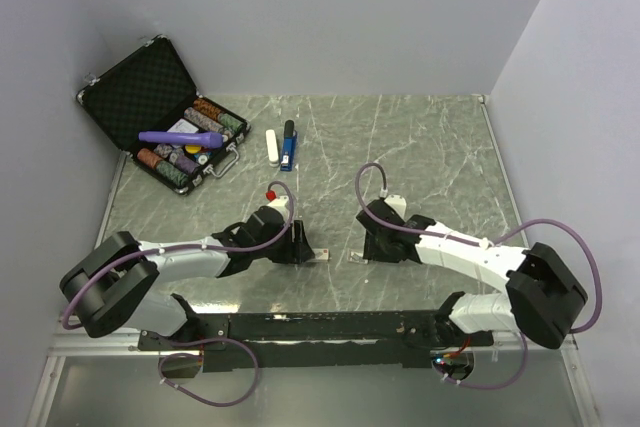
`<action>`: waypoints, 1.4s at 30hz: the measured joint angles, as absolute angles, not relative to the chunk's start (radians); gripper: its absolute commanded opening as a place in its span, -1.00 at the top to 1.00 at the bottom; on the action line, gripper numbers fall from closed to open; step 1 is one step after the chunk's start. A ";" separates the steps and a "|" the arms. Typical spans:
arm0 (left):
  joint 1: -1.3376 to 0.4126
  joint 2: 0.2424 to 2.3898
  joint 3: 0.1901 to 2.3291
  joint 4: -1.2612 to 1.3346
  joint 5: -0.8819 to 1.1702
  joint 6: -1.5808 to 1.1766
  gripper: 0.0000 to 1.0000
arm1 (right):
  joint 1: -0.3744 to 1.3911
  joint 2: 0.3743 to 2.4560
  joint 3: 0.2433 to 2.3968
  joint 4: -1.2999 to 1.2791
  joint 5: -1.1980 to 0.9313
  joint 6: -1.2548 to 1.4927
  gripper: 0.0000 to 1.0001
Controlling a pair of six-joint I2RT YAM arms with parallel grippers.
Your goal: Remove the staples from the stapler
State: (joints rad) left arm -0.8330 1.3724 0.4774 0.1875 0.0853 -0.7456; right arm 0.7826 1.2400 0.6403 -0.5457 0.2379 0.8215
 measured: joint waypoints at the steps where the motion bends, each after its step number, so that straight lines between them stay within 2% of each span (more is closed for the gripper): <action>1: -0.833 1.372 0.477 0.188 0.085 -0.746 -0.25 | 0.781 1.247 0.640 -0.538 0.237 0.822 0.10; 17: -0.835 1.372 0.477 0.190 0.086 -0.746 -0.25 | 0.776 1.331 0.641 -0.496 0.231 0.822 0.29; 24: -0.835 1.372 0.477 0.190 0.086 -0.746 -0.25 | 0.776 1.331 0.641 -0.490 0.224 0.822 0.56; 28: -0.836 1.374 0.477 0.192 0.086 -0.746 -0.24 | 0.776 1.331 0.642 -0.489 0.223 0.819 0.89; 33: -0.838 1.383 0.477 0.207 0.086 -0.746 -0.23 | 0.776 1.333 0.654 -0.488 0.220 0.817 1.00; 42: -0.839 1.404 0.477 0.226 0.081 -0.746 0.08 | 0.776 1.333 0.656 -0.481 0.213 0.817 1.00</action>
